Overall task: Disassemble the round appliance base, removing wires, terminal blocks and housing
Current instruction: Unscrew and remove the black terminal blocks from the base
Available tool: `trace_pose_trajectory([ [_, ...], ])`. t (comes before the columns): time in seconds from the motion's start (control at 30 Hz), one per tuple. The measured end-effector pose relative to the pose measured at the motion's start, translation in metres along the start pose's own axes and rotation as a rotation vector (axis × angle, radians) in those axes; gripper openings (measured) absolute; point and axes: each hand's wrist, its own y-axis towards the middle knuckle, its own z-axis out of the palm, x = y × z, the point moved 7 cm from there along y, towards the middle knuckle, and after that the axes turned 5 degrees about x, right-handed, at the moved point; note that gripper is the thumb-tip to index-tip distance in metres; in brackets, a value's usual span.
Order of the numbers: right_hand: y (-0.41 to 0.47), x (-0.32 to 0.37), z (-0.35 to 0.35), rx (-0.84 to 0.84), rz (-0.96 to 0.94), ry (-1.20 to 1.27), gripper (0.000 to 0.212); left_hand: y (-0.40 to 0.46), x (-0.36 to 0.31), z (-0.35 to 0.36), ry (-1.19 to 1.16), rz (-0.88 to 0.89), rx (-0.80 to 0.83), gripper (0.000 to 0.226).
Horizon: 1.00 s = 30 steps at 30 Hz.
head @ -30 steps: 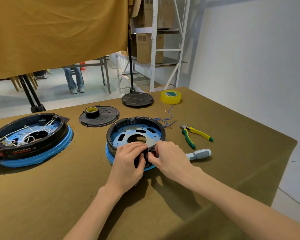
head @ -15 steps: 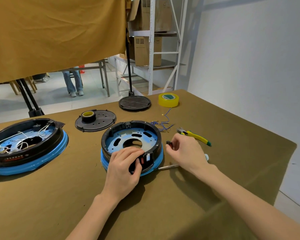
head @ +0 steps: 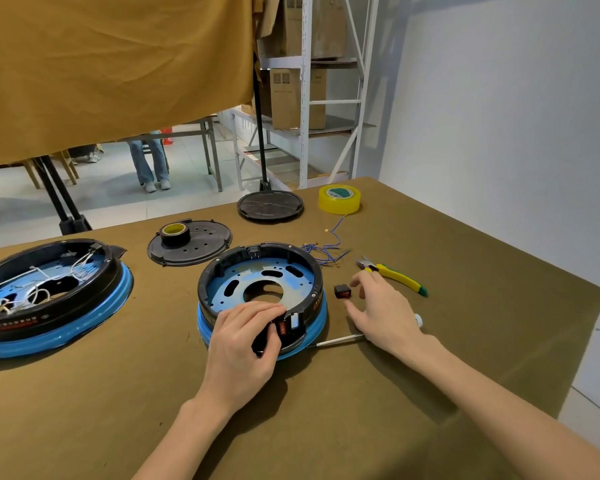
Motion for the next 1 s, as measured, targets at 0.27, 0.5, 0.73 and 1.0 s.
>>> trace_pose_trajectory([
  [0.27,-0.033,0.014,0.013,0.134,-0.269,-0.168,0.047,0.000,-0.004,-0.004,0.020,-0.019,0.000,0.032],
  [0.5,-0.049,0.020,-0.003,-0.037,-0.128,-0.021,0.074,-0.004,-0.005,-0.004,0.063,-0.052,0.042,0.043],
  [0.73,-0.051,0.053,0.010,-0.009,-0.045,-0.051,0.068,-0.004,-0.004,-0.006,0.033,-0.077,0.029,0.047],
  [1.0,-0.048,0.055,0.010,-0.190,-0.022,-0.067,0.052,-0.005,0.000,-0.004,0.035,-0.079,0.037,0.042],
])
